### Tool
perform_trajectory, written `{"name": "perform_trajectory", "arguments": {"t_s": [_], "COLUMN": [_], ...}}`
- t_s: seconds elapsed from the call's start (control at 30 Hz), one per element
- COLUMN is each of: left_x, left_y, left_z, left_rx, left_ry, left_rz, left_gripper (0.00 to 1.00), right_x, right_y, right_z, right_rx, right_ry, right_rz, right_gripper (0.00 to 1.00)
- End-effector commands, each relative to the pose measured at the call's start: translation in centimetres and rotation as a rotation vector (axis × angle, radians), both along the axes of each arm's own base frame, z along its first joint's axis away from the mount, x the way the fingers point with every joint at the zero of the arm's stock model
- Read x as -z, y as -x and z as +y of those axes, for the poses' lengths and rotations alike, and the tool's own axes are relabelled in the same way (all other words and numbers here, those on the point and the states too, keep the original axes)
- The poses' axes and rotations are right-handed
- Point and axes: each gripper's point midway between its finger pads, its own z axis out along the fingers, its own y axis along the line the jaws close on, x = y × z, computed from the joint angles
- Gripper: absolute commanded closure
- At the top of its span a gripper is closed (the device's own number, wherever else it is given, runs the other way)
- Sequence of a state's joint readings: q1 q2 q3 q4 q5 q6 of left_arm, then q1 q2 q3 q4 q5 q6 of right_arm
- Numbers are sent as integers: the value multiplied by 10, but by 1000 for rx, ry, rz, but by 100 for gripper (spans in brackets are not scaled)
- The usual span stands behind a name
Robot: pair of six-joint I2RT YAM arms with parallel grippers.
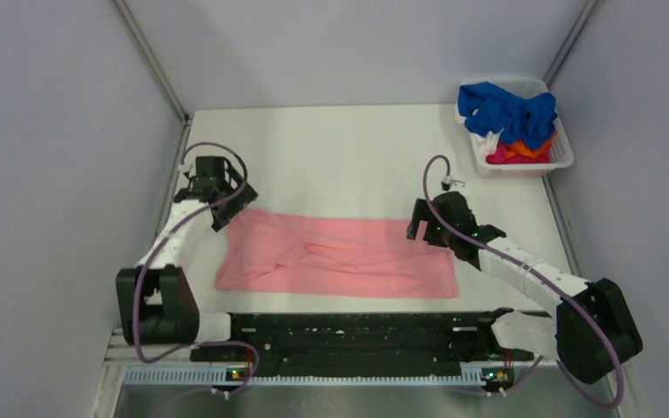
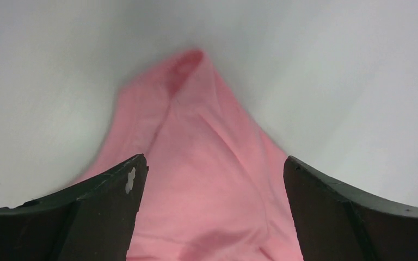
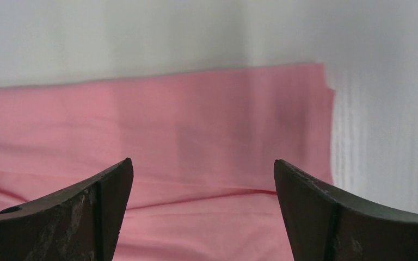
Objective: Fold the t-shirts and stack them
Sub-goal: Fold the other side of the tshirt into a rectangle, then rotate the tshirt 90 degrees
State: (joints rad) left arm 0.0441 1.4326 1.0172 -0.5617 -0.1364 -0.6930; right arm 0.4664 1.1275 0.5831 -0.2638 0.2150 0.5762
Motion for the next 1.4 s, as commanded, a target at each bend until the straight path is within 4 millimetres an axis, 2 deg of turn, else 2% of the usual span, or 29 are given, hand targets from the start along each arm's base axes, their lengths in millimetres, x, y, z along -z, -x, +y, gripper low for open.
{"name": "perform_trajectory", "arguments": {"t_s": [0.0, 0.07, 0.13, 0.23, 0.33, 0.47, 0.57, 0.7, 0.73, 0.77, 0.83, 0.87, 0.93, 1.07, 1.2, 1.27, 1.37], "left_x": [3, 18, 31, 50, 69, 69, 61, 51, 63, 62, 56, 36, 34, 36, 20, 5, -37], "left_y": [37, 56, 66, 63, 43, -17, -71, -148, -166, -184, -217, -237, -256, -286, -299, -304, -306], "left_z": [-82, -111, -127, -143, -148, -160, -193, -254, -269, -282, -309, -323, -338, -329, -308, -295, -286], "left_rx": [220, 282, 313, 327, 307, 294, 356, 447, 458, 468, 500, 518, 519, 434, 410, 396, 426], "left_ry": [239, 313, 324, 376, 390, 400, 500, 544, 552, 559, 605, 645, 734, 735, 624, 550, 509], "left_rz": [-77, -52, -18, 9, 30, 14, -16, -43, -24, -38, -84, -152, -218, -321, -372, -407, -472], "left_gripper": [1, 1, 1, 1, 1, 1, 1, 1, 1, 1, 1, 1, 1, 1, 1, 1, 1], "right_x": [-26, -19, -5, 15, 28, 43, 50, 37, 33, 30, 29, 30, 34, 29, 4, -10, -23], "right_y": [-35, -38, -39, -33, -19, 8, 30, 55, 61, 67, 78, 82, 83, 71, 58, 56, 56], "right_z": [68, 86, 92, 95, 93, 83, 73, 96, 105, 114, 128, 132, 135, 134, 136, 136, 127], "right_rx": [-144, -178, -187, -199, -205, -225, -268, -393, -444, -496, -577, -596, -596, -568, -527, -513, -461], "right_ry": [-144, -142, -117, -108, -113, -115, -81, -183, -210, -222, -214, -205, -194, -168, -189, -202, -200], "right_rz": [-81, -56, -9, 58, 97, 145, 187, 183, 175, 168, 173, 182, 190, 153, 75, 49, 32], "right_gripper": [1, 1, 1, 1, 1, 1, 1, 1, 1, 1, 1, 1, 1, 1, 1, 1, 1]}}
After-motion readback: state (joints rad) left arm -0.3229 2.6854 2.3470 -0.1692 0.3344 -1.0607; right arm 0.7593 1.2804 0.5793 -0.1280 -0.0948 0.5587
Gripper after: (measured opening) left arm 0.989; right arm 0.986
